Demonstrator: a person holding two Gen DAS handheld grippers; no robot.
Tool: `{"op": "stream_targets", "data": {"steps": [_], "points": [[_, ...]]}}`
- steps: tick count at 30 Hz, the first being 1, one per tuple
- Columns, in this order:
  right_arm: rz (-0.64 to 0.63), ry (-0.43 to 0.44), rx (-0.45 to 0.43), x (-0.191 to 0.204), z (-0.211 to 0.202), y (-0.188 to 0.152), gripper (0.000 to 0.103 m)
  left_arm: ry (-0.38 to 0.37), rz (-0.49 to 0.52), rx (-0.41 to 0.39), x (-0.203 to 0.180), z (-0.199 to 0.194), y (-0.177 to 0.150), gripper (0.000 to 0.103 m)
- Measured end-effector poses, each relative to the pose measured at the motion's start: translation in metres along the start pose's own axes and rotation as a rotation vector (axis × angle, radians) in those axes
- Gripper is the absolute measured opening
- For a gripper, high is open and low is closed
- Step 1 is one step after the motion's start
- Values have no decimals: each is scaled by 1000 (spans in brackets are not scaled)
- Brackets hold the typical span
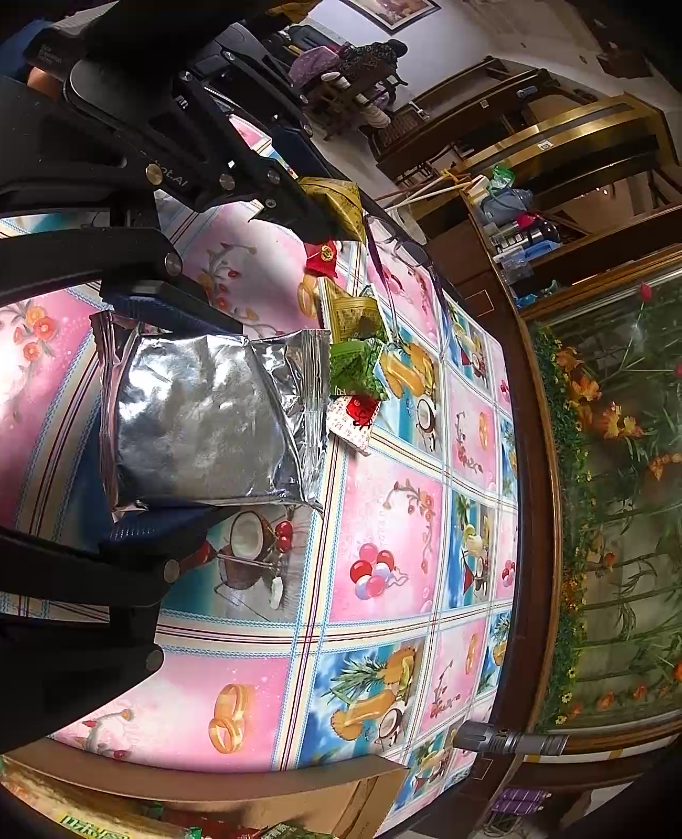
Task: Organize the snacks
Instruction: 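Lift the yellow cracker pack and silver foil bag off the table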
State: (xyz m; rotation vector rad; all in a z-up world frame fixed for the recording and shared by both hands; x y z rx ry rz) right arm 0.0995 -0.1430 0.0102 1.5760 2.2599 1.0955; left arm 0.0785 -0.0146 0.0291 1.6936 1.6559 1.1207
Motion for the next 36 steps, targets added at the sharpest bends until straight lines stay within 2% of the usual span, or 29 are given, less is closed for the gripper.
{"op": "stream_targets", "data": {"steps": [24, 36], "points": [[35, -3, -29, -9, -11, 6, 63, 8, 3, -4, 2, -3, 0, 29], [143, -26, -99, -46, -36, 20, 63, 8, 4, -3, 1, -2, 0, 29]]}}
Point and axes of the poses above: each gripper's, at about its wrist camera, not at the fingertips, and z roughly the way its jaws point, x to its left, y to its top, the point moved 4 cm from there along z, roughly the way its jaws point
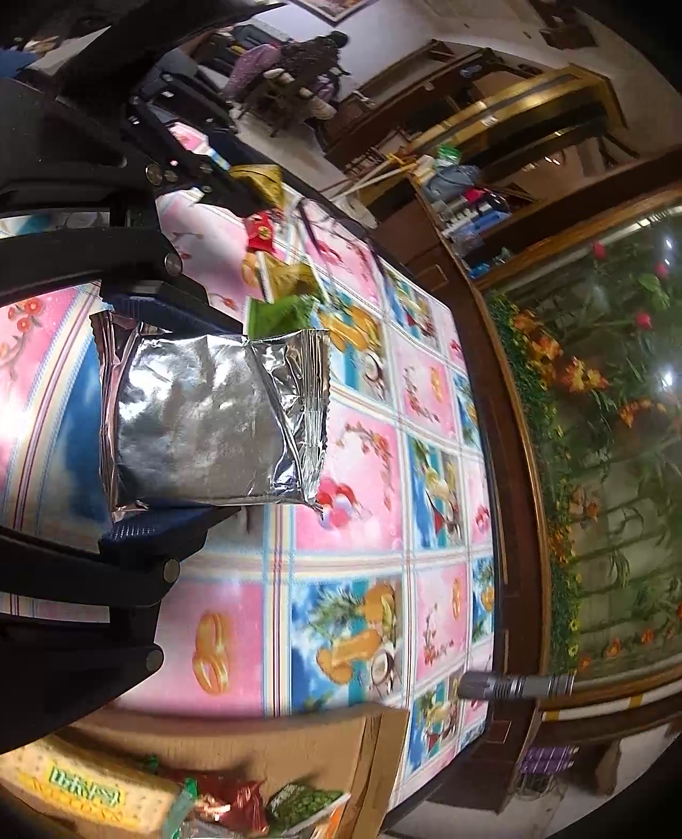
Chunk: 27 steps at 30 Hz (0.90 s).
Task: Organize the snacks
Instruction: 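Lift the yellow cracker pack and silver foil bag off the table, then carry both held packs over the cardboard box and lower them inside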
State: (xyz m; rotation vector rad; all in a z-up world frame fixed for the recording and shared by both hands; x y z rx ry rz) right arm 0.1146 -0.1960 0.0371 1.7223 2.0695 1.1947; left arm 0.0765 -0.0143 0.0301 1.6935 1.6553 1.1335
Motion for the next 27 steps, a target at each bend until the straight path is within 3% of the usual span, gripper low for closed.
{"op": "stream_targets", "data": {"steps": [15, 27], "points": [[186, -45, -147, -70, -53, 28, 63, -7, -15, -16, -4, -7, 8, 29], [366, -85, -242, -146, -99, 38, 63, -129, -12, -19, -60, -20, 24, 29]]}}
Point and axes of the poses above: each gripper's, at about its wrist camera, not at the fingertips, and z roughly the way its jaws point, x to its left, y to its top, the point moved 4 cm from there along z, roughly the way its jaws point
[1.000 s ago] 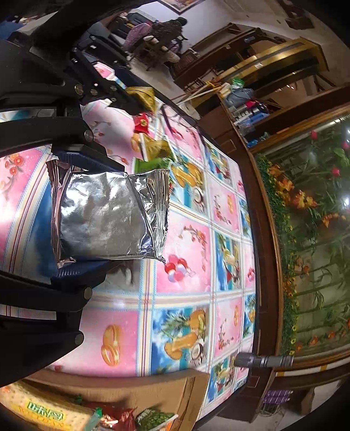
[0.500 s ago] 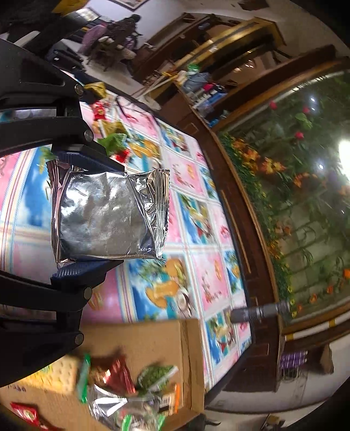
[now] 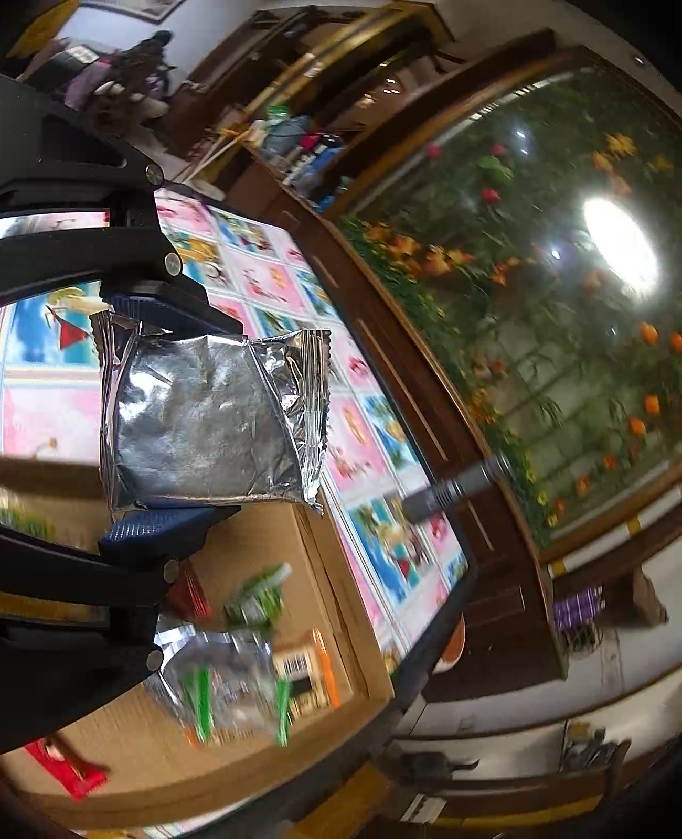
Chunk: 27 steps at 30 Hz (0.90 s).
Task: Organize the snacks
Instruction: 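Carry both held packs over the cardboard box and lower them inside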
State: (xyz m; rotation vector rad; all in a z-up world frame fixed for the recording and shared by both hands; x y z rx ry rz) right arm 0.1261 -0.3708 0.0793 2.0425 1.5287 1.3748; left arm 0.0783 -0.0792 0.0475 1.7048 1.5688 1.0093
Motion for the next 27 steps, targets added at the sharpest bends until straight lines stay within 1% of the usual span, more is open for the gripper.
{"op": "stream_targets", "data": {"steps": [4, 7, 12, 15, 18, 22, 25, 27], "points": [[50, -13, -12, -23, -11, 10, 63, -82, 7, 5, -34, -3, 10, 29], [67, -34, -26, -36, -21, 16, 63, -158, 15, 11, -63, -5, 20, 29], [82, -52, -46, -54, -36, 23, 63, -256, 33, 10, -111, -12, 34, 29], [95, -69, -46, -67, -42, 24, 63, -303, 56, 8, -142, -12, 41, 29], [108, -88, -37, -78, -44, 25, 63, -357, 67, 27, -174, -8, 44, 29], [129, -116, -17, -94, -43, 24, 63, -422, 78, 55, -207, -6, 39, 29], [134, -124, -2, -102, -43, 24, 63, -445, 99, 65, -224, -6, 35, 29], [127, -129, -1, -103, -45, 24, 63, -478, 107, 77, -233, -7, 30, 29]]}}
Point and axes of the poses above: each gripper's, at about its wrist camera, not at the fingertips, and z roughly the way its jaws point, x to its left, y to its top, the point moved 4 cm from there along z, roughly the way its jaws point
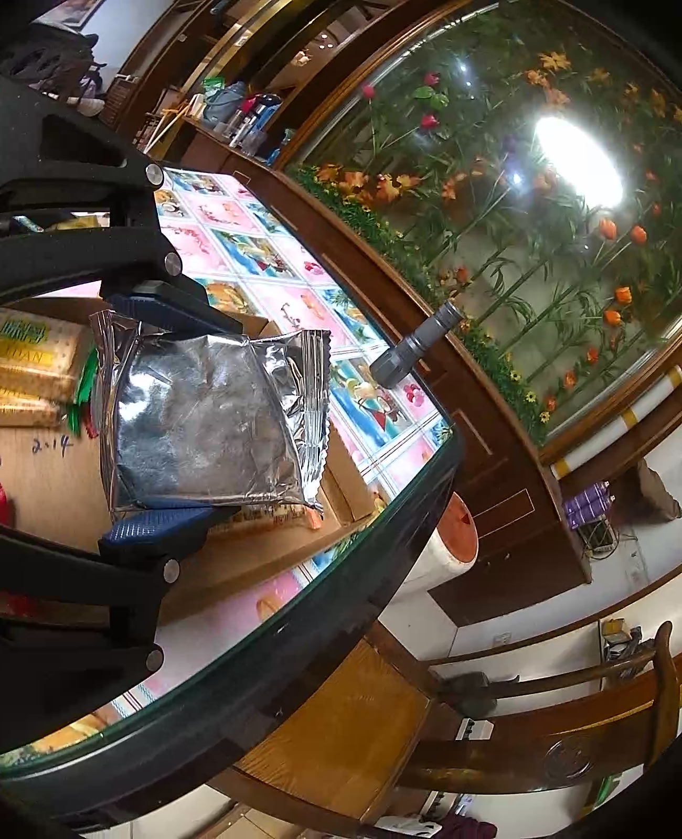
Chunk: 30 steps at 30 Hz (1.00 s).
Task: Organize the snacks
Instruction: 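Carry both held packs over the cardboard box and lower them inside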
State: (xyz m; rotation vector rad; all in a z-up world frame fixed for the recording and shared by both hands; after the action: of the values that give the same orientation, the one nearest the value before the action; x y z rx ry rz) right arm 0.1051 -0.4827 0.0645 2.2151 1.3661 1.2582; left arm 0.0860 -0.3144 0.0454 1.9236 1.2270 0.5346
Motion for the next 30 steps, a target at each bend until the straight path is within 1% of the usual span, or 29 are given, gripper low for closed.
{"op": "stream_targets", "data": {"steps": [4, 7, 9, 12, 15, 21, 30], "points": [[-19, -39, 13, -4, -1, 0, 63, -31, 45, 16, -15, 5, -11, 29], [-27, -70, 49, -9, 6, -3, 63, -29, 69, 13, -21, 6, -13, 29], [-17, -74, 70, -11, 10, -6, 63, -20, 80, 3, -22, 6, -13, 29], [-14, -73, 85, -10, 11, -10, 63, -25, 76, 3, -20, 8, -14, 29], [-32, -94, 78, -8, 9, -13, 63, -28, 74, 12, -18, 11, -16, 29], [-40, -116, 92, -10, 7, -27, 63, -31, 76, 15, -17, 14, -17, 29], [-22, -145, 139, -23, 9, -44, 63, -20, 80, 17, -16, 14, -17, 29]]}}
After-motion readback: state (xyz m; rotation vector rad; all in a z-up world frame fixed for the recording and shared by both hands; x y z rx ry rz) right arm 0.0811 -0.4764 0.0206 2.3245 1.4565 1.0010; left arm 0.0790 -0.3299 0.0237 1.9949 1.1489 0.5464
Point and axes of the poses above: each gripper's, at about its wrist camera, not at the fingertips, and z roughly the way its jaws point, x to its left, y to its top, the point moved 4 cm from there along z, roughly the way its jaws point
